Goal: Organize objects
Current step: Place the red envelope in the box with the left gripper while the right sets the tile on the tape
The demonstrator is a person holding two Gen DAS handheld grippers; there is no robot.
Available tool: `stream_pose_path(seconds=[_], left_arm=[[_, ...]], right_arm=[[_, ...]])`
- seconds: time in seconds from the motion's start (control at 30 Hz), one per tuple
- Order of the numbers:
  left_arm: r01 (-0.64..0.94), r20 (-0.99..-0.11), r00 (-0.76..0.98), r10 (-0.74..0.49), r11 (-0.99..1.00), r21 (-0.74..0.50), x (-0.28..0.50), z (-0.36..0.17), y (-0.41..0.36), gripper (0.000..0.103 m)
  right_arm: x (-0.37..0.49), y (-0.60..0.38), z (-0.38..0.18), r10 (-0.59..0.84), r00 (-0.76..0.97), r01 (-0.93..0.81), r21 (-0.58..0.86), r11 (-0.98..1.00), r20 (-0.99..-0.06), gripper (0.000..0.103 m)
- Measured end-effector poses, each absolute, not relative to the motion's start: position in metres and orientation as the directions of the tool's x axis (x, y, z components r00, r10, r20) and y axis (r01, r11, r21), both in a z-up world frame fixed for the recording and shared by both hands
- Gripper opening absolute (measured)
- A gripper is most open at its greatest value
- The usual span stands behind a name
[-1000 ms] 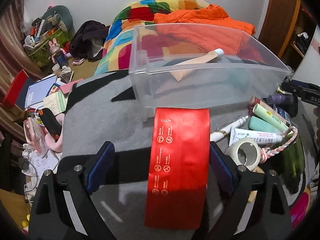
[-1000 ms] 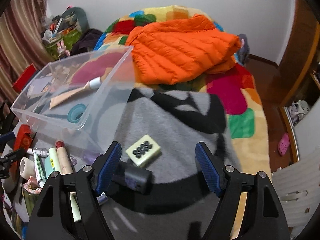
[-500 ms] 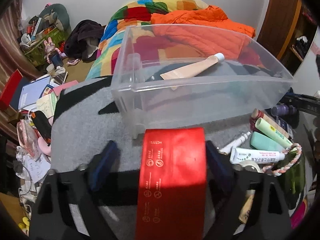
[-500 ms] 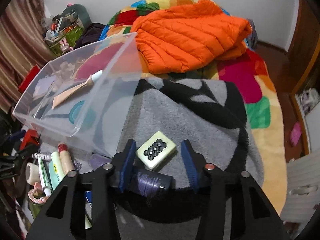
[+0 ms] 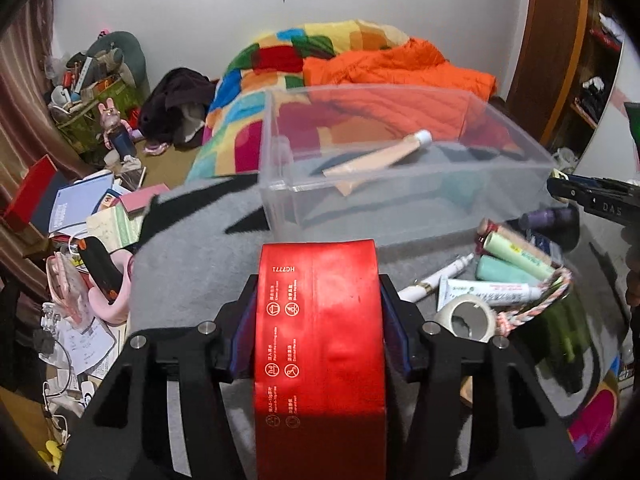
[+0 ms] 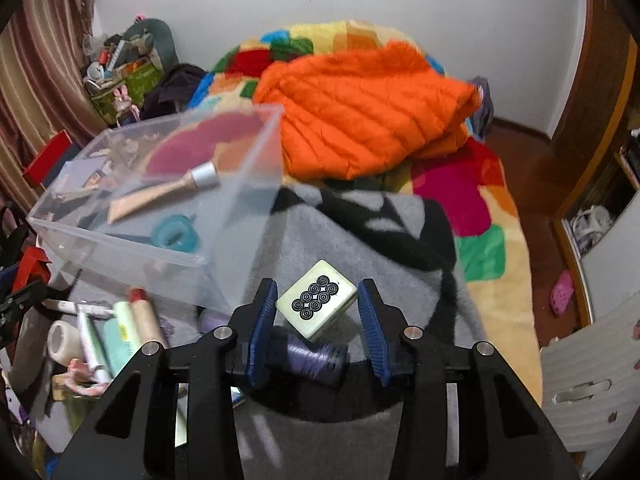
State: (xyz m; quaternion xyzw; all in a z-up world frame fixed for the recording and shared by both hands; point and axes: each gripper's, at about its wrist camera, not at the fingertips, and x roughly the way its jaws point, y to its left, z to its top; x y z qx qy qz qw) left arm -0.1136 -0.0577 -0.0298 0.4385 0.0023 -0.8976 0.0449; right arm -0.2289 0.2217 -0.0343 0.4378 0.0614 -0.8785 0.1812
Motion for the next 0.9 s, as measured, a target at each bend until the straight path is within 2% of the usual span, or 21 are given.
stream_pose_path(seconds=[0.5, 0.9], left_arm=[[0.114, -0.671, -0.737, -0.080, -0.993, -0.006, -0.130, 0.046, -0.073, 0.055], [0.080, -0.702, -0.710, -0.062, -0.997, 0.007, -0.189, 0.043, -0.058, 0.055]], right_arm=[[-0.205, 0.179, 0.042, -0.406, -0.635, 0.470, 0.089, -0.878, -0.657, 0.038], [-0.227, 0.136, 0.033, -0.433, -0.580, 0.513, 0.104, -0.852, -0.690, 0.038]])
